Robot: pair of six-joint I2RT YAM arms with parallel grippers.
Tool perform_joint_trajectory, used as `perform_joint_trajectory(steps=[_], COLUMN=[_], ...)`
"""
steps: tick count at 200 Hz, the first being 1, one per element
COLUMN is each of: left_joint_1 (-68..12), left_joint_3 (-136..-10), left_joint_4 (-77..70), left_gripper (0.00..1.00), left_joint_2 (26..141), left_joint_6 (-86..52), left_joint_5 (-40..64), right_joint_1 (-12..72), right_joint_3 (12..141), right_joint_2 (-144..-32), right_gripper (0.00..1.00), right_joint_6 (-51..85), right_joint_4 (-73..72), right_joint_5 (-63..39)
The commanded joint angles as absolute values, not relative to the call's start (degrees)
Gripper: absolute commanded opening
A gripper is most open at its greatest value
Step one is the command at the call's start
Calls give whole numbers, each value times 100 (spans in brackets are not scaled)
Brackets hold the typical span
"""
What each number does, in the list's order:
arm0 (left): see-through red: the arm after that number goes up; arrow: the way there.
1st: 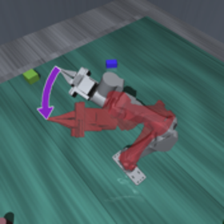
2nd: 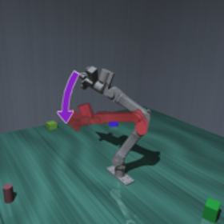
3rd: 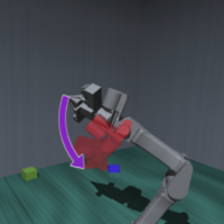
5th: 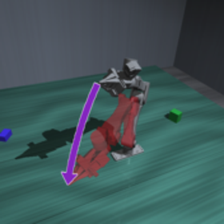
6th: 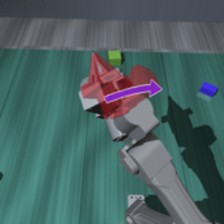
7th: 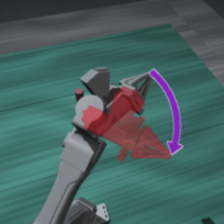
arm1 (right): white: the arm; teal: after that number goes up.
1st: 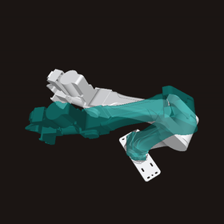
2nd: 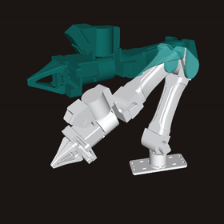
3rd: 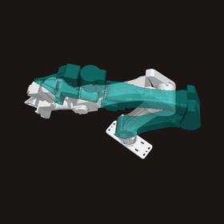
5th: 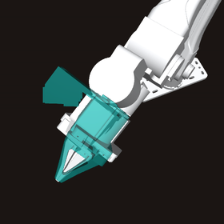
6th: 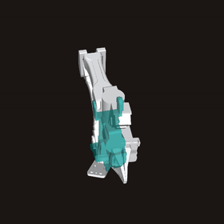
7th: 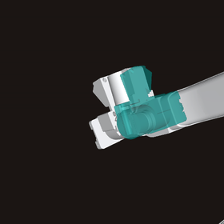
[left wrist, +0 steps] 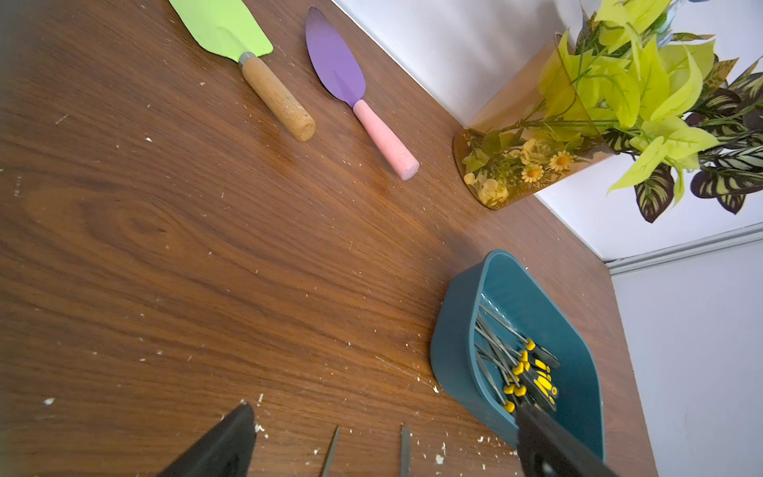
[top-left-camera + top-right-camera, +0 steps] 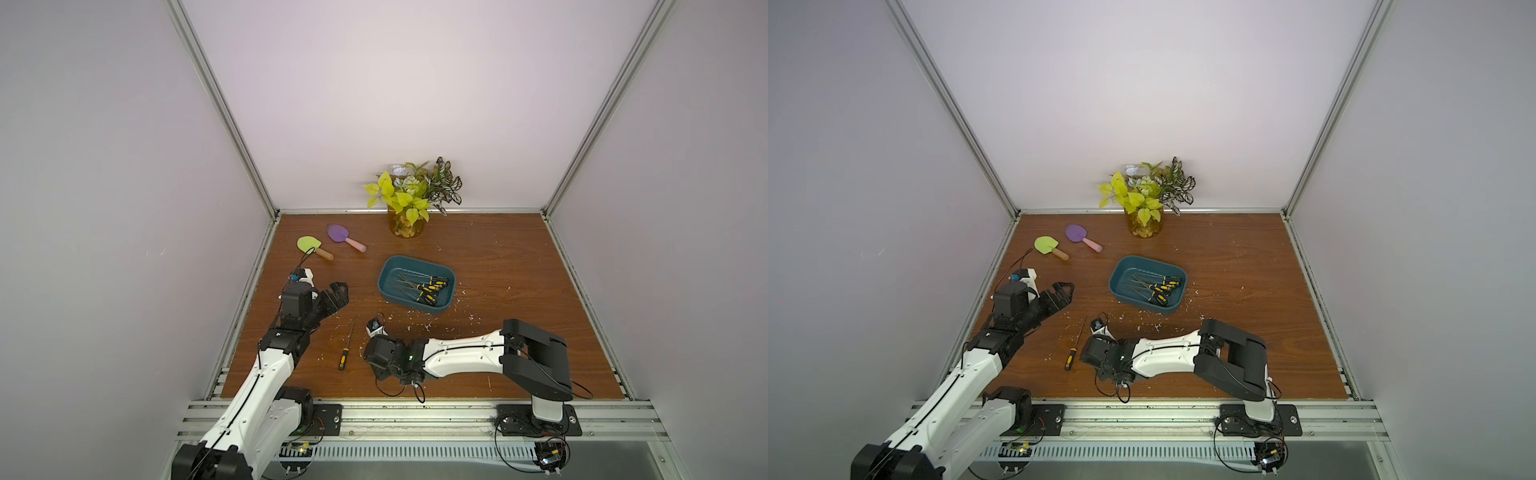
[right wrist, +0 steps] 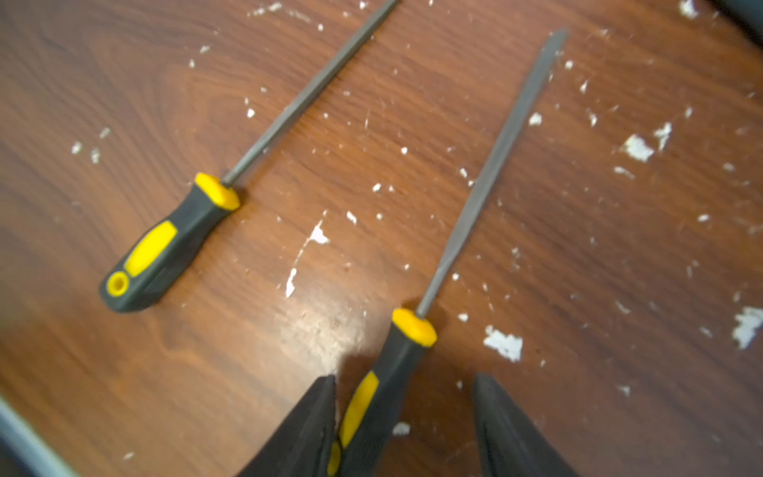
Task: Put the file tool into the storage box
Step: Pick up the file tool from the center of the board.
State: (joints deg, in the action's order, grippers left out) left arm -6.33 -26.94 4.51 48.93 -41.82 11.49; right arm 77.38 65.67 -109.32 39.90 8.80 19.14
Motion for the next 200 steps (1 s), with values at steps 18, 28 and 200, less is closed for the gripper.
perform_joint_trajectory(steps=[18, 28, 200], left_joint_1=[-587, -589, -1427], left_joint_3=[-2620, -2622, -3588], left_joint_4=[371, 356, 800], left_gripper=[100, 100, 100], left_joint_2=[4928, 4938, 5017], left_joint_6=[-4210, -4213, -4375], left_joint_5=[1228, 1221, 710], right_joint_1=[7782, 7778, 6639], right_joint_3=[6965, 6992, 6144], right_joint_2=[-11142, -11178, -8979], right_gripper=[55, 54, 9], right_joint_6=[4154, 4170, 1476], right_joint_4=[1455, 1614, 1159], right_joint_5=[2127, 2250, 2205])
